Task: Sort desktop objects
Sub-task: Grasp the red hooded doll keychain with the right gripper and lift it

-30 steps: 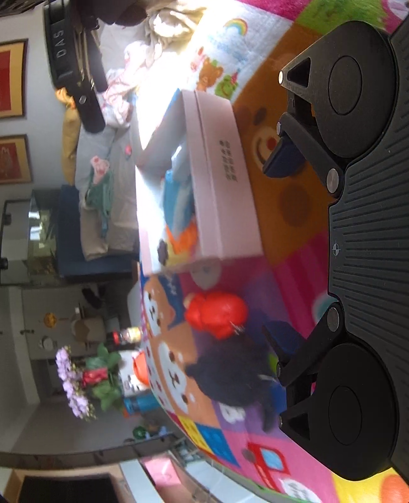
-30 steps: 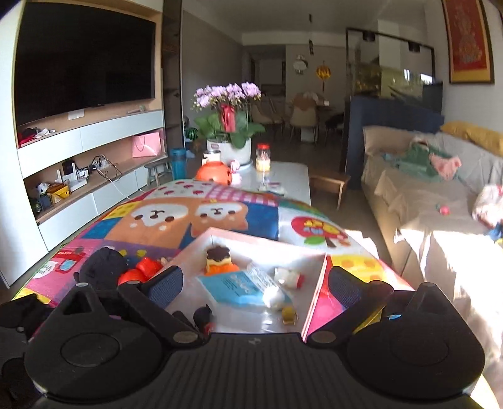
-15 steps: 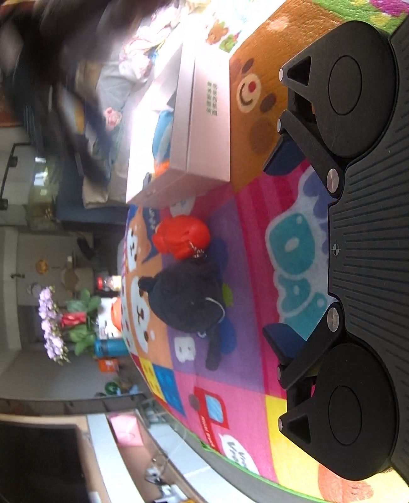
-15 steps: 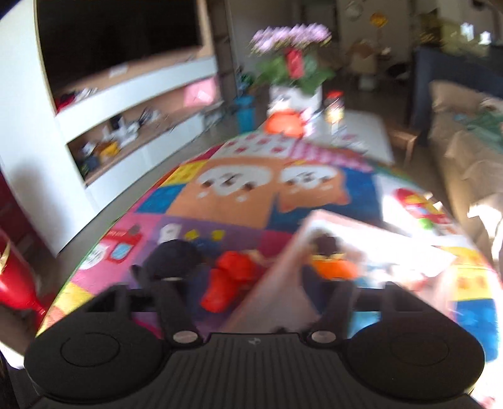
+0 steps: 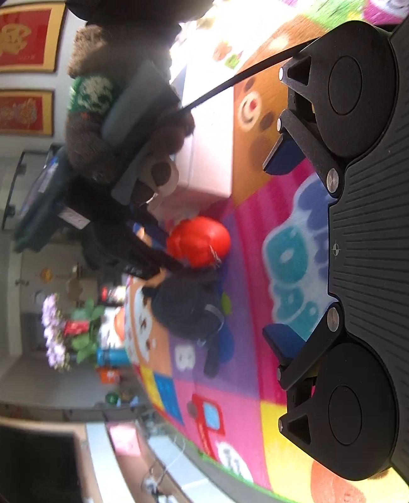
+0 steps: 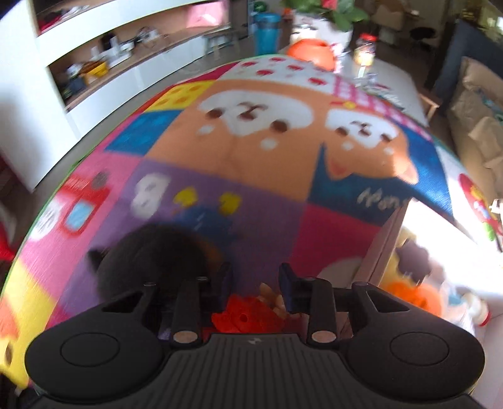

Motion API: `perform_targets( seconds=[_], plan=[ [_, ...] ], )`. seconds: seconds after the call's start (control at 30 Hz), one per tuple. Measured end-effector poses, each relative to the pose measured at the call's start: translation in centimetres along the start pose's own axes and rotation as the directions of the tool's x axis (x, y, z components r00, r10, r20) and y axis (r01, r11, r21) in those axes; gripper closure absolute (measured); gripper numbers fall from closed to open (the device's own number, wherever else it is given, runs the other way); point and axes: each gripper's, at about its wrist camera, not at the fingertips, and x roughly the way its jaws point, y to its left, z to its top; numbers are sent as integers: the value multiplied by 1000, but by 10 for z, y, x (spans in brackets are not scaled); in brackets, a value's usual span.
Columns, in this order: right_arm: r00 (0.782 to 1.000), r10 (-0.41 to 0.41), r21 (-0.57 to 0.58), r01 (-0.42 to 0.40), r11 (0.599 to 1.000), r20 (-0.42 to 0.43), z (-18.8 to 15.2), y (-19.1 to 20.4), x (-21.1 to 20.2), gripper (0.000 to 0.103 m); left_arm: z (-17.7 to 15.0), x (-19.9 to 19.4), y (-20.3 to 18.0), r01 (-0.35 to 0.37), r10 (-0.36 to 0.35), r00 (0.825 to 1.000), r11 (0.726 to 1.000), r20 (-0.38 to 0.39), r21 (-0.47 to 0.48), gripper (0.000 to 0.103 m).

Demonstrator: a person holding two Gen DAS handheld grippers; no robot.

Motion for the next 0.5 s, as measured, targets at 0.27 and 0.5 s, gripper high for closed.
perform_targets(
  seconds=[0.27,0.5],
  plan=[
    [991,126,-213,-135,968,-55,-86,41,-59,71,-11,-8,-15,96,-93,994,994,-55,57,0],
    [996,92,-116,-90,989,12,-154,-6,-106,68,-19,-10,-37,158,-143,984,975,-103,157,0]
  ],
)
